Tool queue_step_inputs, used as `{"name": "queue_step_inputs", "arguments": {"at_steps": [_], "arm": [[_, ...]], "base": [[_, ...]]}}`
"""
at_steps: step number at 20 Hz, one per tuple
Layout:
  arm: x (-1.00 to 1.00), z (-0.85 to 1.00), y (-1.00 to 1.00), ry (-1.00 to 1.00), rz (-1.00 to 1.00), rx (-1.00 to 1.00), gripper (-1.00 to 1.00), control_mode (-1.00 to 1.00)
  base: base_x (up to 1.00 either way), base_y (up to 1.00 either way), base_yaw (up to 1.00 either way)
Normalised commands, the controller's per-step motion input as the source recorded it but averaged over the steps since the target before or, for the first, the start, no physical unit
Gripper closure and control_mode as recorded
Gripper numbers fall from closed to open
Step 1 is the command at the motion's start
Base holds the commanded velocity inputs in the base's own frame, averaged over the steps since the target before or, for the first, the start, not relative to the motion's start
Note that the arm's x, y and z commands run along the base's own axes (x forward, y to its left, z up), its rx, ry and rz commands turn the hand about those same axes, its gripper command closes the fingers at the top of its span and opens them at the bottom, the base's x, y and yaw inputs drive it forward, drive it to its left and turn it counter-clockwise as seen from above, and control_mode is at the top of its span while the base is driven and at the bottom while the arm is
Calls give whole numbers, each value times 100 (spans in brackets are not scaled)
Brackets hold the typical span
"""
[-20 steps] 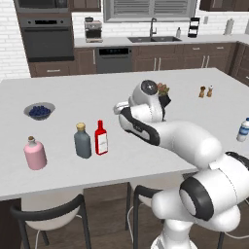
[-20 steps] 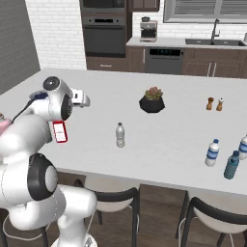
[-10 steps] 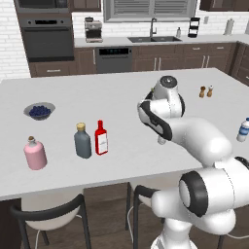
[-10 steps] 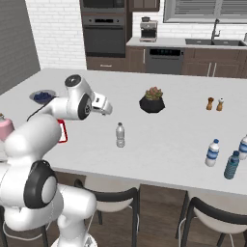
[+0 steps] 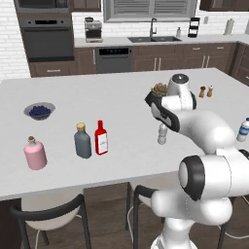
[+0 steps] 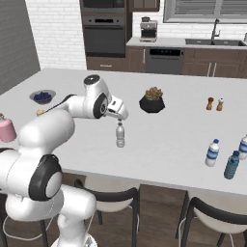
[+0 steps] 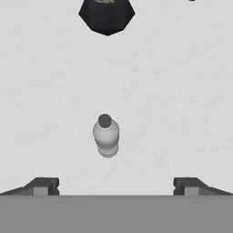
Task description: Move the plastic bottles in the middle to the plastics group, and the glass bottles in the middle to the glass group.
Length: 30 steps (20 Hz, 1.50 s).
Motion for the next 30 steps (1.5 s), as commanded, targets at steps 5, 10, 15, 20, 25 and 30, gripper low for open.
{"name": "queue_step_inputs", "arguments": {"at_steps": [5, 10, 15, 20, 25, 30], "arm": [[6, -64, 3, 4, 2, 0, -100, -100], [11, -41, 1, 2, 4, 0, -100, -100], [8, 0, -19, 0, 6, 2, -100, -100], [44, 0, -7, 8, 7, 2, -100, -100], [53, 0, 0, 22, 9, 0, -100, -100], [21, -1, 0, 15, 8, 0, -100, -100]], "base": [[0, 0, 0], [0, 0, 0], [0, 0, 0], [0, 0, 0], [0, 0, 0], [0, 0, 0]]}}
